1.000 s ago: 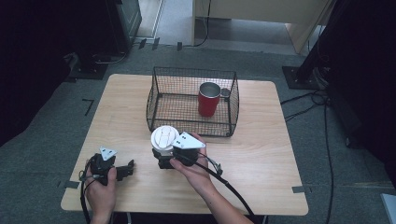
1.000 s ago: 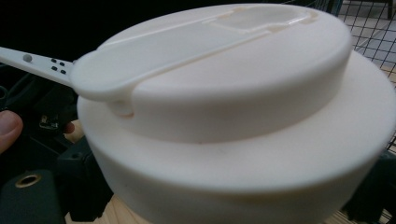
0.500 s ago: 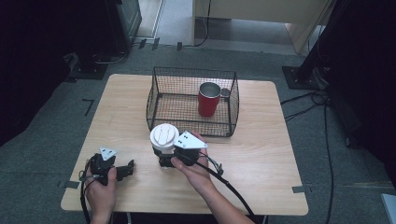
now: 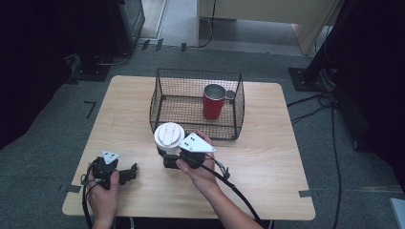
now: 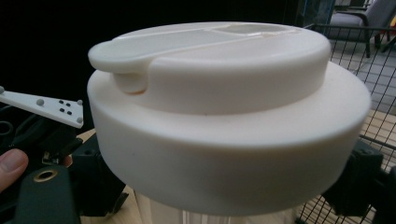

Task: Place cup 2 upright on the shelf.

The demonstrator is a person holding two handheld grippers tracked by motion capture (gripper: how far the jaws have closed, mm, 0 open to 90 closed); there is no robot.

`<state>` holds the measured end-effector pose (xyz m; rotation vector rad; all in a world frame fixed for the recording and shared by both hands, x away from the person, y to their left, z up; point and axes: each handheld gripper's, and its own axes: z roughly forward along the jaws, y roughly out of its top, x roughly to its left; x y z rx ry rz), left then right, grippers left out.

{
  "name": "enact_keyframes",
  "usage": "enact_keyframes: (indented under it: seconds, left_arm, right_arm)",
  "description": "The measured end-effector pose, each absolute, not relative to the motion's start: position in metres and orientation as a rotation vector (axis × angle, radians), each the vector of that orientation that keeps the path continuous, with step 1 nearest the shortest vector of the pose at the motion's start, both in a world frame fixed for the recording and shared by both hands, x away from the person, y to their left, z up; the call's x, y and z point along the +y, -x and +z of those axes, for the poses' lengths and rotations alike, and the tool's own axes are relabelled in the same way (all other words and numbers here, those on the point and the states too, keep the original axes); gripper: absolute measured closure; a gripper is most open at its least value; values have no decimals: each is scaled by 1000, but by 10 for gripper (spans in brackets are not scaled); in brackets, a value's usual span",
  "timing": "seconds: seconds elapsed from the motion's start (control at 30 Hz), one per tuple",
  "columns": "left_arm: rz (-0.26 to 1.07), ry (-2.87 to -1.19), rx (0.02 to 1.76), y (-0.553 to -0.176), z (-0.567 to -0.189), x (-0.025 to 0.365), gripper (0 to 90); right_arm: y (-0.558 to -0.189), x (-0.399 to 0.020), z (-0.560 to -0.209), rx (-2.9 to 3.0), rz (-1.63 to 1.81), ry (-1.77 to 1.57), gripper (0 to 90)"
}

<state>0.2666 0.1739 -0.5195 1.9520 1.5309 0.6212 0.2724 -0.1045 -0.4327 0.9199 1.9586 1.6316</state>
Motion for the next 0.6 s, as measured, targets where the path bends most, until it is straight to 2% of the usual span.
enact_keyframes:
  seconds: [0.6]
  left_arm:
    - [619, -1956, 1530, -267, -519, 174, 0]
  right_arm:
    - [-278, -104, -404, 1858, 1666, -864, 160]
